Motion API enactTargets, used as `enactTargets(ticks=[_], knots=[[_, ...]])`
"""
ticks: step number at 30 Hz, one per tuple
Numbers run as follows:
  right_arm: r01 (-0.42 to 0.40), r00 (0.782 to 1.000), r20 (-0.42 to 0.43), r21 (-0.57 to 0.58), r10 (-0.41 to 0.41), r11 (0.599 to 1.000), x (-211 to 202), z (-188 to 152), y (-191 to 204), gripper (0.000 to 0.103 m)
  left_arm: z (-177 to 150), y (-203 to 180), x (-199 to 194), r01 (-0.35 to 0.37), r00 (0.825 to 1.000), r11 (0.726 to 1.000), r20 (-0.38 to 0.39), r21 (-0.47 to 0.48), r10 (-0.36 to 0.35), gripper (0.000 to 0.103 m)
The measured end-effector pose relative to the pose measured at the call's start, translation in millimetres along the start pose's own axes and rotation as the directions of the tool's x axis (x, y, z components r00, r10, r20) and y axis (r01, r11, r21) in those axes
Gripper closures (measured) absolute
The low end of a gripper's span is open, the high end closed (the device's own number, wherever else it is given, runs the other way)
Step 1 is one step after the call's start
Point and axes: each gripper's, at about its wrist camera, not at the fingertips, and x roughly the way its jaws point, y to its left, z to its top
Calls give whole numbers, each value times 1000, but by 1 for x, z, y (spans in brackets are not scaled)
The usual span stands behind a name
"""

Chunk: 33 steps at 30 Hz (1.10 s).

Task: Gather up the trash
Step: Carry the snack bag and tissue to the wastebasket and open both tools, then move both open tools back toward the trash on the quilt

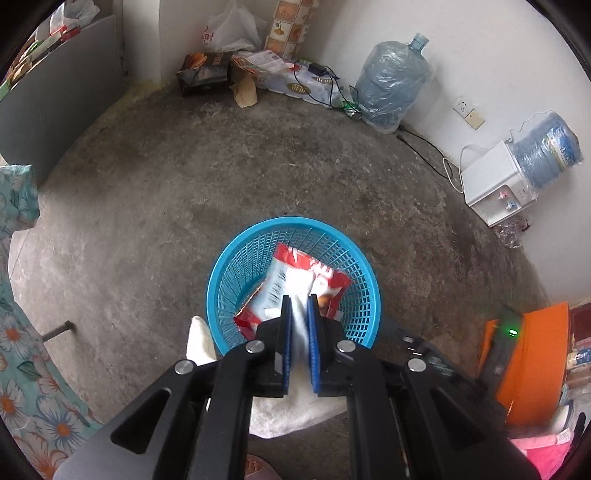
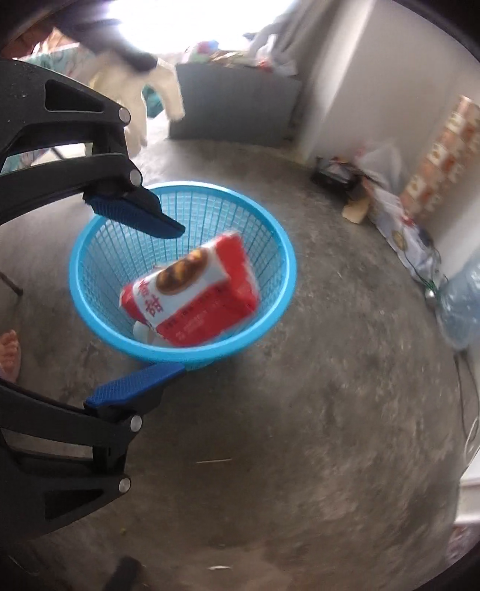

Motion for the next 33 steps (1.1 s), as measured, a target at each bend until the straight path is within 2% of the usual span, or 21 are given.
enactTargets(ticks=[7,8,9,11,14,17,21,24,27,30,33], knots=[[-31,996,82,-1,31,1000,-48,-9,-16,34,4,-6,26,-24,999,1000,-29,-17,23,95],[-34,995,92,-2,34,999,-51,-10,-14,34,5,-7,31,-32,999,999,-42,-19,31,88],[-35,994,99,-5,36,999,-55,-11,-14,33,4,-8,34,-41,998,999,-55,-25,40,69],[-32,994,106,-21,34,999,-57,-13,-10,33,6,-6,36,-40,998,998,-53,-47,37,52],[-40,995,94,-52,45,998,-59,-18,-1,33,9,-5,18,-48,999,997,11,-57,49,50],[-43,994,94,-97,53,994,-67,-25,11,33,10,-3,-11,-30,997,998,64,-57,34,49],[-53,993,94,-190,72,980,-80,-40,36,33,6,-2,-78,9,985,999,173,-37,-2,46],[-57,989,116,-290,94,955,-101,-56,63,30,-9,-2,-145,-14,959,1000,284,4,13,39],[-49,983,144,-392,114,919,-125,-72,89,24,-29,-1,-198,-33,937,999,350,35,19,34],[-50,973,173,-486,152,873,-151,-91,114,15,-59,4,-254,-73,906,996,421,42,48,27],[-41,969,178,-560,169,828,-175,-110,137,11,-94,12,-302,-99,877,994,476,35,70,21]])
